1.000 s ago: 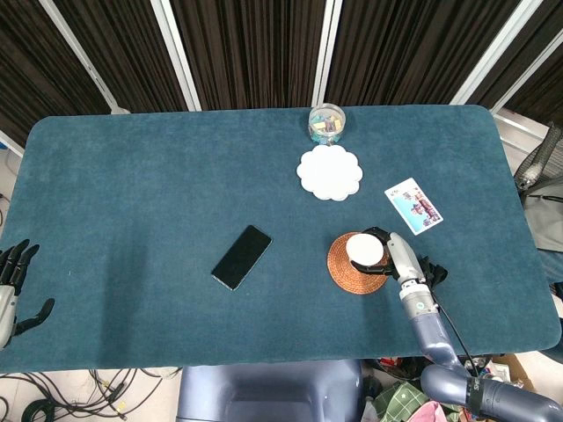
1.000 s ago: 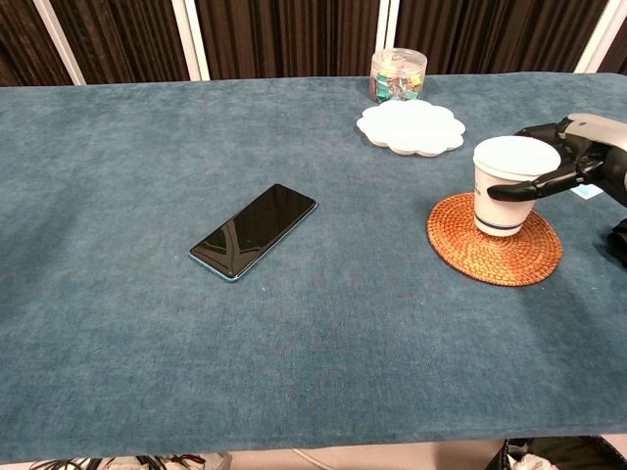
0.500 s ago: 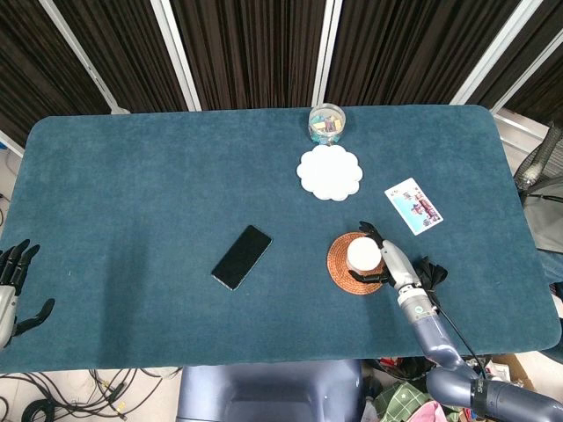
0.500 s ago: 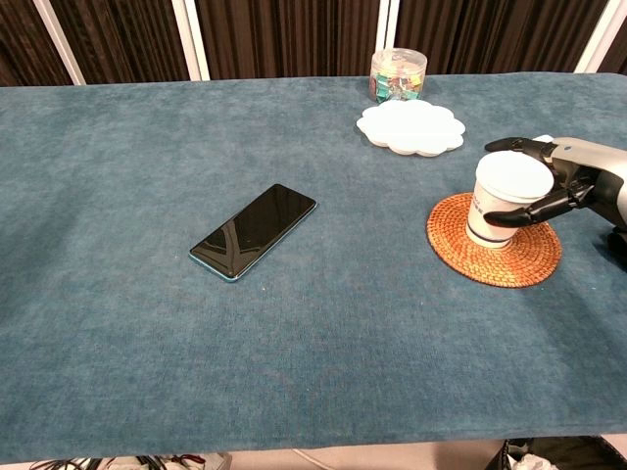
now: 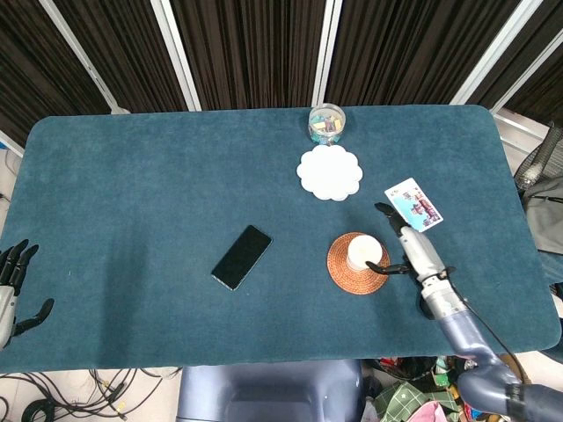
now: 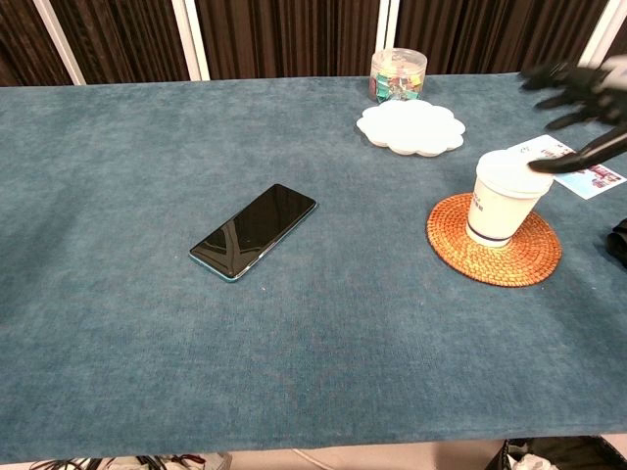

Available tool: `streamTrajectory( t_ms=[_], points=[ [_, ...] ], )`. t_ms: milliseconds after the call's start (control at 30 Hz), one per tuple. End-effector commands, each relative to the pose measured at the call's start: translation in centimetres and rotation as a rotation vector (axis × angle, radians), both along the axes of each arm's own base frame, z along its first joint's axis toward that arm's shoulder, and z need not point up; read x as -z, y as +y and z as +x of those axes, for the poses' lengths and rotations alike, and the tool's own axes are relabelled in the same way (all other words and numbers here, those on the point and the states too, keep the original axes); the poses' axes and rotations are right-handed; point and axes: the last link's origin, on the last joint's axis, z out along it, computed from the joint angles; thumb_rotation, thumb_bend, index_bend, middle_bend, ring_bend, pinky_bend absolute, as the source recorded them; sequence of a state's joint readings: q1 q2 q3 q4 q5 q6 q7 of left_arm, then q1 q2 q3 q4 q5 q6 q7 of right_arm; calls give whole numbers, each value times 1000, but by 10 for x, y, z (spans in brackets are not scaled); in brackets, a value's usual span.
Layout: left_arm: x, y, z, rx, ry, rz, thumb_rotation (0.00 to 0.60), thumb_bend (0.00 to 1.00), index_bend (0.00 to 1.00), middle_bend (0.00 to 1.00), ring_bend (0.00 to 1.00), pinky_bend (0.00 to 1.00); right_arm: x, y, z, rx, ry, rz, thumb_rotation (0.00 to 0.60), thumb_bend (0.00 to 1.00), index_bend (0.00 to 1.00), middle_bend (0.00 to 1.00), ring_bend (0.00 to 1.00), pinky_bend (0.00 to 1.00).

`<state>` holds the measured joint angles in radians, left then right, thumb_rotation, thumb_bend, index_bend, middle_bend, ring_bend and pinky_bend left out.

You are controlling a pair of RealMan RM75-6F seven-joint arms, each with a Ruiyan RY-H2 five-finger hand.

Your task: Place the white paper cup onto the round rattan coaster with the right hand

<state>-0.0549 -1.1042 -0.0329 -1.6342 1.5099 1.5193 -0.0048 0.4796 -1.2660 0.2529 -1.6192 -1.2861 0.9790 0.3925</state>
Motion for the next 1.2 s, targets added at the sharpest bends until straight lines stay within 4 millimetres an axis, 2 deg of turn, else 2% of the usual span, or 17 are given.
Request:
streamTrajectory(
  t_ms=[33, 167, 233, 400, 567, 733, 1000, 1200],
  points=[
    [1, 0, 0, 1, 2, -2, 600, 298, 14, 2, 0, 0, -44, 22, 3, -41, 86, -13, 600, 113, 0, 0, 57, 104],
    [0, 0, 1, 5, 3, 1, 600, 298, 14, 2, 0, 0, -77, 53, 5, -62, 162, -56, 600, 113, 0, 0, 58, 104],
    [-1, 0, 1, 5, 0, 8, 600, 297, 14, 3, 0, 0, -88, 78, 1, -80, 238, -106, 600, 113, 0, 0, 57, 104],
    [-1, -1, 2, 10, 1, 12, 600, 298, 14, 3, 0, 0, -89, 133, -16, -97, 431, -229, 600, 112, 0, 0, 57, 104],
    [-1, -2, 3, 18, 0, 15, 600, 298, 14, 3, 0, 0, -74, 170, -30, -102, 565, -321, 600, 105, 0, 0, 57, 104],
    [-2, -4, 5, 27, -8, 18, 600, 298, 14, 3, 0, 0, -64, 181, -43, -120, 645, -375, 600, 105, 0, 3, 58, 104],
    [0, -5, 7, 44, -16, 8, 600, 297, 14, 3, 0, 0, -48, 165, -74, -118, 685, -389, 600, 105, 0, 3, 58, 104],
    [0, -3, 6, 45, -19, 3, 600, 297, 14, 3, 0, 0, -41, 159, -82, -106, 666, -368, 600, 105, 0, 3, 58, 104]
  ],
)
